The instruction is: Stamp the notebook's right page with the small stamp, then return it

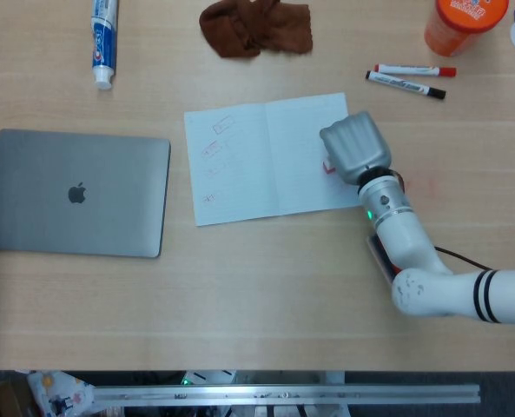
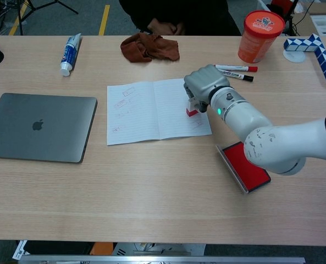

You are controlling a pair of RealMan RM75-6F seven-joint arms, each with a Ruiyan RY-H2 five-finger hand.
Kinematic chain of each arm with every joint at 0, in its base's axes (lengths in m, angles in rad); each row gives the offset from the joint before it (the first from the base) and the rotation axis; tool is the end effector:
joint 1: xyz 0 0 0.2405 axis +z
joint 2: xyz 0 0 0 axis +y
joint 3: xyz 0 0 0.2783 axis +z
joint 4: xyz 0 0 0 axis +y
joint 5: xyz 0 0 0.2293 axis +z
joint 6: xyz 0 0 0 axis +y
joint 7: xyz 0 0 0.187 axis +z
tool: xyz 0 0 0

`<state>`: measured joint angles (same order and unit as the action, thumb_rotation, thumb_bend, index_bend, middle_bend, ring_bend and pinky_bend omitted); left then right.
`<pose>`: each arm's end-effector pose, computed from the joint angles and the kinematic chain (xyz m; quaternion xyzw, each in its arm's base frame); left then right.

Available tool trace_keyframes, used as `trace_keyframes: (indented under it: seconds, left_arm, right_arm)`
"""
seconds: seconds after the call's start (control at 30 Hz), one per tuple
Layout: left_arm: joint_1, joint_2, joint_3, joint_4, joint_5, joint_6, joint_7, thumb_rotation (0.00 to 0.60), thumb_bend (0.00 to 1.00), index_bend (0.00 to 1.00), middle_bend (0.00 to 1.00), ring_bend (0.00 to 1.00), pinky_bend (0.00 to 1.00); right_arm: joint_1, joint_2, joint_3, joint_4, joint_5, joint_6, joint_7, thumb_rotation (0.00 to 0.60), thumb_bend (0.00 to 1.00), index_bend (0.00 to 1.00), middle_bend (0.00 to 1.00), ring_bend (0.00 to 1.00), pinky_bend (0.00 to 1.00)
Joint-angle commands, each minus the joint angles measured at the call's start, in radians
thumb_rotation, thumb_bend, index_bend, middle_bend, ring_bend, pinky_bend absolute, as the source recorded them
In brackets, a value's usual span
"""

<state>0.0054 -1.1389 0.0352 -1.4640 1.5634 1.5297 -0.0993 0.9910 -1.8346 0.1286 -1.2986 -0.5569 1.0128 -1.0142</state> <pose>-0.3792 0.1764 0.1484 -0.6064 -0.4050 -0.3525 0.5865 -0.1247 -0.4078 -0.1466 0.8082 -0.2820 0.1705 0.4881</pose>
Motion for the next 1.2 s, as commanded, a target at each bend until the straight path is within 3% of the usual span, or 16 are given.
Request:
trace_keyframes:
  seconds: [0.03, 0.5, 1.2]
  left_arm:
    - [0.000, 0.000, 0.000, 0.001, -0.001, -0.001, -0.001, 0.600, 0.28, 0.00, 0.00, 0.10, 0.13]
    - [0.000, -0.002, 0.000, 0.004, -0.002, -0.003, -0.001, 0.600, 0.28, 0.00, 0.00, 0.10, 0.13]
    - [0.005, -0.004, 0.000, 0.017, -0.009, -0.005, -0.013, 0.600, 0.28, 0.00, 0.00, 0.10, 0.13]
  right_arm:
    - [0.001, -0.011, 0.000, 0.016, 0.001, -0.003, -0.002, 0.600, 0.53, 0.81, 0.65, 0.54, 0.53]
    - [0.000, -0.045, -0.005, 0.071, -0.007, -0.013, -0.022, 0.600, 0.61, 0.85, 0.67, 0.56, 0.53]
    - [0.001, -0.082, -0.002, 0.096, -0.011, -0.010, -0.071, 0.600, 0.62, 0.86, 0.68, 0.57, 0.54]
